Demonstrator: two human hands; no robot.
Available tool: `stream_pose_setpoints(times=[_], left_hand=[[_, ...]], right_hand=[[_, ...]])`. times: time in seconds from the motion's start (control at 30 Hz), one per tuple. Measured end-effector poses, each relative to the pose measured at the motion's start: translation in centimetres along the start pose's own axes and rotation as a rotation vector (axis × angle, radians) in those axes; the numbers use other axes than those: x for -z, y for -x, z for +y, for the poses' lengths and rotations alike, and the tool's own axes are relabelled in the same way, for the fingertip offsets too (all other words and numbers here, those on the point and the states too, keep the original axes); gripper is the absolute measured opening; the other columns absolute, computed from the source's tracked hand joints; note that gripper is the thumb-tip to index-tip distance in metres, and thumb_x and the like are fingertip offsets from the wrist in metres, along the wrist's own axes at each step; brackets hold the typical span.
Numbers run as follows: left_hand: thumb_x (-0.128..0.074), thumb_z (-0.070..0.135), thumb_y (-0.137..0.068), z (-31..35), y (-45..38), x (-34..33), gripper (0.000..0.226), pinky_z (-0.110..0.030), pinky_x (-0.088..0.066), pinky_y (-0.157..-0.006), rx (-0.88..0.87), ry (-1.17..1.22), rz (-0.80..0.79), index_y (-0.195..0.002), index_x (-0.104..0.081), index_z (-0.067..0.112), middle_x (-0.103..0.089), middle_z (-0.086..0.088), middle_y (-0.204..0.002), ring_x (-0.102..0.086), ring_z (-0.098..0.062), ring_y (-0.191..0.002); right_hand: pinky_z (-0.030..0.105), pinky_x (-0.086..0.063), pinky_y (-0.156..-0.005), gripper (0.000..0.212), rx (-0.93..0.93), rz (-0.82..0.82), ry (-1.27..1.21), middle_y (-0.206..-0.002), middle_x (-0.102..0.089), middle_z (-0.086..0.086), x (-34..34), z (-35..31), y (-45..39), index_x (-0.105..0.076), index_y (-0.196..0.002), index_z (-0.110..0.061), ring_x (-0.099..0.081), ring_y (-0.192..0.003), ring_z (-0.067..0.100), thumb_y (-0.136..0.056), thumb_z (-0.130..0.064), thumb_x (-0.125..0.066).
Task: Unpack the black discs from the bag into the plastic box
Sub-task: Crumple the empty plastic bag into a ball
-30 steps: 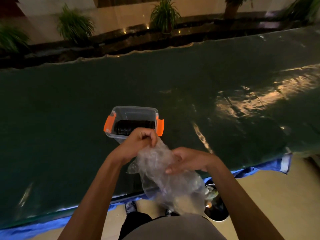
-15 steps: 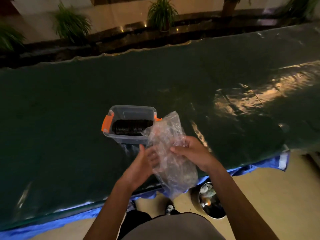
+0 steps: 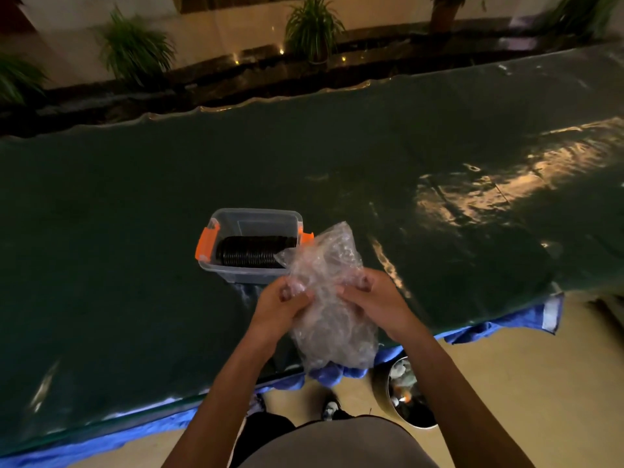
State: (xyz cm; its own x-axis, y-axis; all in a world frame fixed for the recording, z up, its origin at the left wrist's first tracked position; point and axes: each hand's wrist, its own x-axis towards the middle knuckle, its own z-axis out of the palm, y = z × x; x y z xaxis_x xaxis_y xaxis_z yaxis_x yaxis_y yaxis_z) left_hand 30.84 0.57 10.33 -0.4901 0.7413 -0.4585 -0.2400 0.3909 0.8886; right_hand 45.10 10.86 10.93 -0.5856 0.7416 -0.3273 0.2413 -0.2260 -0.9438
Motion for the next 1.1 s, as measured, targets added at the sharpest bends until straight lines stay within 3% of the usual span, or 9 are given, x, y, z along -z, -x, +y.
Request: stream_pose_setpoints(times=[0.07, 0.23, 0.37, 0.43, 0.7, 0.8, 0.9, 1.0, 1.1], left_hand=[[-0.067, 0.006, -0.081, 0.2, 0.0, 0.2, 0.022, -0.046, -0.055, -0.087, -0.042, 0.008, 0.042, -0.103, -0.062, 0.007, -0.069, -0.018, -0.105, -0.066, -0.032, -0.097], [-0.066, 0.004, -0.082, 0.8, -0.1, 0.6, 0.013, -0.041, -0.054, -0.076, -0.133, -0.034, 0.05, -0.086, -0.059, 0.014, -0.067, -0.007, -0.086, -0.063, -0.024, -0.082], [-0.063, -0.003, -0.081, 1.2, -0.1, 1.1, 0.016, -0.046, -0.055, -0.079, -0.137, 0.0, 0.001, -0.095, -0.059, 0.004, -0.064, -0.017, -0.094, -0.063, -0.028, -0.086], [-0.062, -0.007, -0.08, 1.4, 0.1, 1.3, 0.021, -0.036, -0.058, -0.071, -0.122, 0.026, -0.021, -0.099, -0.063, 0.002, -0.068, -0.013, -0.093, -0.067, -0.022, -0.083], [-0.049, -0.025, -0.074, 2.1, 0.5, 0.9, 0.033, -0.026, -0.049, -0.066, -0.191, 0.059, -0.09, -0.06, -0.056, 0.004, -0.063, -0.004, -0.069, -0.058, -0.013, -0.067], [-0.045, -0.028, -0.075, 2.4, 0.6, 1.0, 0.042, -0.024, -0.047, -0.069, -0.246, 0.0, -0.111, -0.054, -0.054, 0.008, -0.065, 0.008, -0.063, -0.059, -0.003, -0.066], [-0.048, -0.025, -0.076, 2.8, 0.7, 1.2, 0.043, -0.024, -0.047, -0.074, -0.306, -0.139, -0.17, -0.053, -0.056, 0.01, -0.061, -0.001, -0.077, -0.057, -0.006, -0.075], [-0.052, -0.017, -0.08, 3.7, 0.7, 1.5, 0.04, -0.017, -0.049, -0.074, -0.337, -0.307, -0.269, -0.052, -0.056, 0.012, -0.06, -0.005, -0.085, -0.058, -0.01, -0.082], [-0.052, -0.018, -0.078, 4.6, 0.9, 0.8, 0.042, -0.013, -0.048, -0.072, -0.356, -0.429, -0.384, -0.05, -0.055, 0.013, -0.059, -0.007, -0.086, -0.058, -0.006, -0.08]], right_hand=[[0.041, -0.047, -0.062, 0.006, -0.011, -0.004, -0.066, -0.081, -0.064, 0.026, 0.6, 0.2, -0.1, -0.067, -0.086, -0.012, -0.057, -0.069, 0.031, -0.082, -0.007, -0.067], [0.017, -0.043, -0.042, 0.017, 0.01, -0.039, -0.149, -0.054, -0.063, -0.004, 1.7, 0.8, -0.1, -0.071, -0.08, -0.02, -0.054, -0.045, 0.006, -0.085, -0.007, -0.062], [0.015, -0.043, -0.043, 0.031, 0.017, -0.13, -0.236, -0.056, -0.064, -0.007, 2.4, 1.2, 0.0, -0.074, -0.084, -0.025, -0.055, -0.048, 0.002, -0.088, -0.002, -0.053], [0.014, -0.046, -0.046, 0.039, 0.009, -0.16, -0.315, -0.061, -0.069, -0.008, 2.6, 1.4, 0.1, -0.076, -0.082, -0.024, -0.06, -0.053, 0.0, -0.088, 0.003, -0.048], [0.018, -0.036, -0.047, 0.049, 0.031, -0.112, -0.434, -0.067, -0.053, 0.008, 3.3, 2.5, 0.0, -0.058, -0.048, -0.015, -0.046, -0.058, 0.015, -0.078, 0.018, -0.036], [0.018, -0.041, -0.046, 0.04, -0.018, -0.121, -0.487, -0.063, -0.051, 0.006, 3.9, 2.8, 0.0, -0.056, -0.053, -0.016, -0.048, -0.054, 0.014, -0.079, 0.008, -0.036], [0.02, -0.047, -0.042, 0.014, -0.129, -0.209, -0.577, -0.053, -0.058, -0.001, 4.9, 2.1, 0.2, -0.057, -0.075, -0.014, -0.055, -0.044, 0.012, -0.077, -0.025, -0.048], [0.021, -0.05, -0.051, 0.026, -0.089, -0.306, -0.198, -0.066, -0.069, -0.003, 5.5, 1.2, 0.1, -0.066, -0.089, -0.023, -0.064, -0.059, 0.01, -0.086, -0.043, -0.051], [0.016, -0.05, -0.066, 0.016, -0.025, -0.571, 0.181, -0.082, -0.071, -0.013, 4.1, -0.7, 0.1, -0.068, -0.093, -0.029, -0.065, -0.079, 0.0, -0.078, -0.032, -0.067]])
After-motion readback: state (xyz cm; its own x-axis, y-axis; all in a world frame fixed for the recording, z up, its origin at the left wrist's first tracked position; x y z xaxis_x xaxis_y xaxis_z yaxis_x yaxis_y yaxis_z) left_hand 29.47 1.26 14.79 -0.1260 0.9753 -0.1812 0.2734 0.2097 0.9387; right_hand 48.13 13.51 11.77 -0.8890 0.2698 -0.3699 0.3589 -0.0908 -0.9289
